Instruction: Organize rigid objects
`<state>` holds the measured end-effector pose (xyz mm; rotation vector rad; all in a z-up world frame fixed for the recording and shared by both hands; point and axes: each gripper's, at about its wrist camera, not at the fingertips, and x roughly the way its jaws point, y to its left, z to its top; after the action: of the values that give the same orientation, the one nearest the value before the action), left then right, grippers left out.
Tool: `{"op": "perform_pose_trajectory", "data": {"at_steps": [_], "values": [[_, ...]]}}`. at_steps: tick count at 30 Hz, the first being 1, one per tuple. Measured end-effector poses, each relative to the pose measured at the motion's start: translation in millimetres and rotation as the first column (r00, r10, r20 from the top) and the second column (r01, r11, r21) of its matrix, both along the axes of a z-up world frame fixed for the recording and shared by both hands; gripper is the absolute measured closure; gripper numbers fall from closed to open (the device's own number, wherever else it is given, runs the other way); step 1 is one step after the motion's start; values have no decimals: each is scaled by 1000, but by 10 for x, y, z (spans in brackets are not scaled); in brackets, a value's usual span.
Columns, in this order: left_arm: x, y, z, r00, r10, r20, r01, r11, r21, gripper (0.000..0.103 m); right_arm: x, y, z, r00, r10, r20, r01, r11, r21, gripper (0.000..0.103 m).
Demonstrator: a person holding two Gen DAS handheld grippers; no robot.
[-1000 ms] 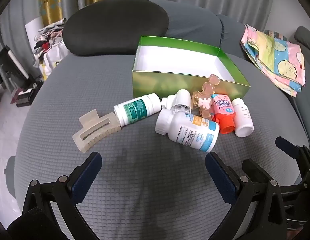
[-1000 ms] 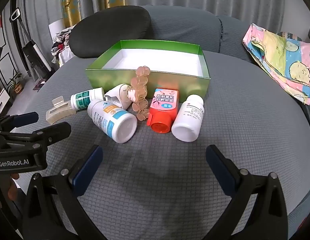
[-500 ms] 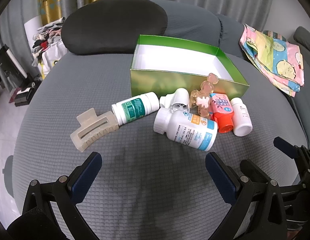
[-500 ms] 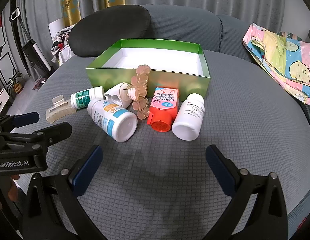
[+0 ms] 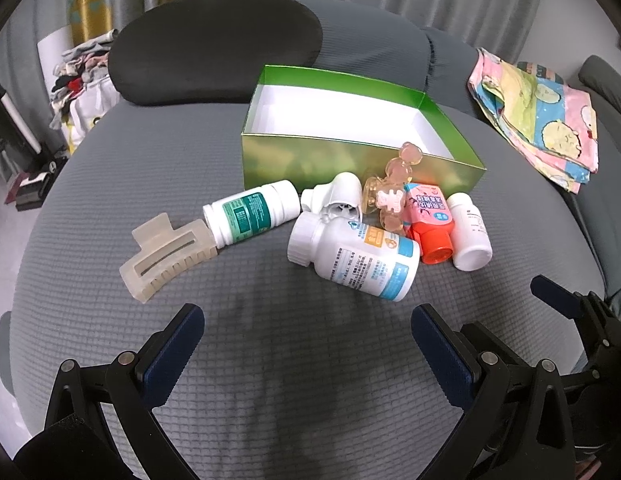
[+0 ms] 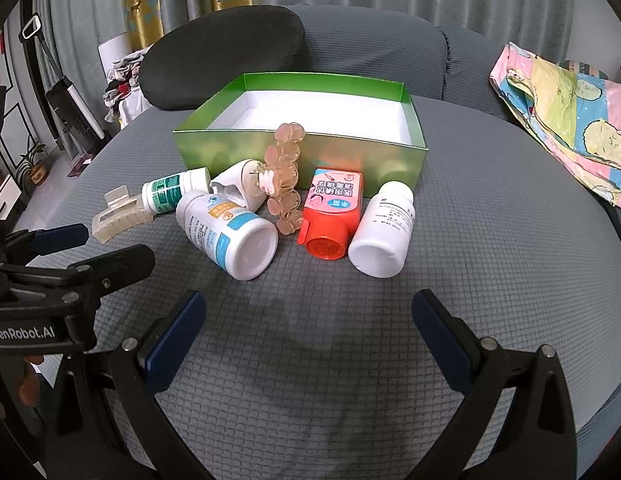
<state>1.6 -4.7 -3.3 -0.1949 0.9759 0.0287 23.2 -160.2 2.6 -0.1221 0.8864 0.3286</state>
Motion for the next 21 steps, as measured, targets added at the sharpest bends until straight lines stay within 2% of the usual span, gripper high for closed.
{"op": "perform_pose_trajectory", "data": {"at_steps": [14, 21], "values": [[43, -13, -68, 1000, -18, -11, 18, 1000, -26, 0, 23, 28, -68, 999, 29, -18, -29, 1000, 9, 1], [86, 36, -158, 1000, -28, -12, 27, 996, -87, 0, 22, 49, -127, 997, 68, -35, -67, 997, 37, 2]]}}
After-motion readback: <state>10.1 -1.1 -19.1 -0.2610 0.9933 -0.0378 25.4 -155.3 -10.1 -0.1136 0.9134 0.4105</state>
